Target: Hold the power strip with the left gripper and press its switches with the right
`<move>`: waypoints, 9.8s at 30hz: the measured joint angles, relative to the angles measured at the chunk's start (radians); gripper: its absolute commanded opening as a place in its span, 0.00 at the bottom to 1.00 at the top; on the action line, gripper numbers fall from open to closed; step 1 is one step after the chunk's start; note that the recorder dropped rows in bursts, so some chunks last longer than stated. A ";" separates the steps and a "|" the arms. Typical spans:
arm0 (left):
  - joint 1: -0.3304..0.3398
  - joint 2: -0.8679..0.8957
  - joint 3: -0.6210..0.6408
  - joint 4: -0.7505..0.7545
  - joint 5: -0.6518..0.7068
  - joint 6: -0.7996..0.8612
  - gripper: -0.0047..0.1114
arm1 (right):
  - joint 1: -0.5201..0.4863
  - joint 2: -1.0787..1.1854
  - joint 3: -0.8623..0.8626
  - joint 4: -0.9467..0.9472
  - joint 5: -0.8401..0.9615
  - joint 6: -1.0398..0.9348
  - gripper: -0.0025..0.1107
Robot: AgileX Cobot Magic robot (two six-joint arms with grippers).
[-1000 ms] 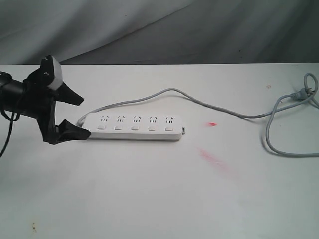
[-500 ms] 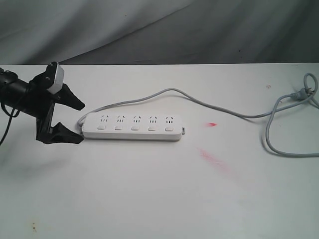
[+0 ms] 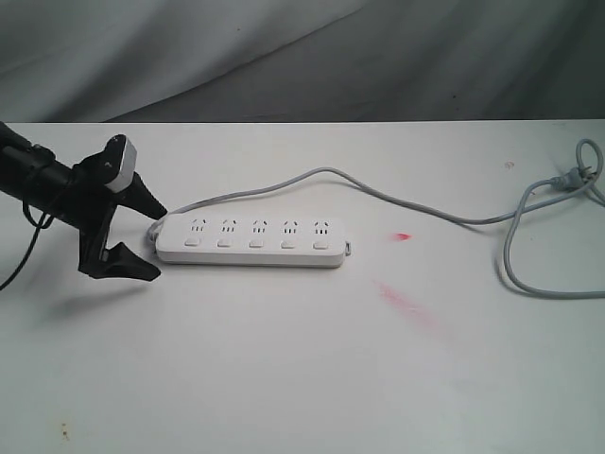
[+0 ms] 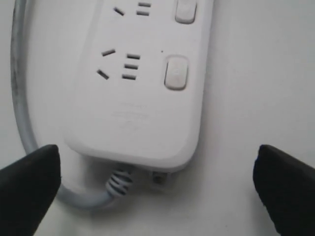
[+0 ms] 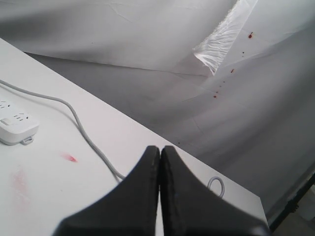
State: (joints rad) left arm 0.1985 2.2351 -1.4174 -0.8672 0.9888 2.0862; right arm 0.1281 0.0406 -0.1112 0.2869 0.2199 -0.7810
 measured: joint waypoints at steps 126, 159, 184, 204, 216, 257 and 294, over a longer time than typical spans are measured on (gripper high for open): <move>-0.046 0.027 -0.030 0.069 -0.046 -0.006 0.60 | 0.000 0.000 0.000 0.000 0.000 0.000 0.02; -0.046 0.027 -0.030 0.069 -0.046 -0.006 0.60 | 0.000 0.000 0.000 0.000 0.000 0.000 0.02; -0.046 0.027 -0.030 0.071 -0.046 -0.006 0.60 | 0.000 0.334 -0.400 0.008 0.208 0.000 0.02; -0.046 0.027 -0.030 0.073 -0.046 -0.008 0.60 | 0.282 1.125 -0.866 0.111 0.551 0.173 0.02; -0.046 0.027 -0.030 0.073 -0.046 -0.008 0.60 | 0.417 1.614 -1.281 0.214 0.674 -0.204 0.02; -0.046 0.027 -0.030 0.073 -0.046 -0.008 0.60 | 0.537 2.322 -1.725 0.536 0.294 -0.584 0.60; -0.046 0.027 -0.030 0.073 -0.046 -0.008 0.60 | 0.525 2.383 -1.733 0.542 0.238 -0.597 0.60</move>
State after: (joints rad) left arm 0.1521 2.2620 -1.4470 -0.7944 0.9433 2.0777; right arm 0.6529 2.4239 -1.8441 0.8291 0.4576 -1.3775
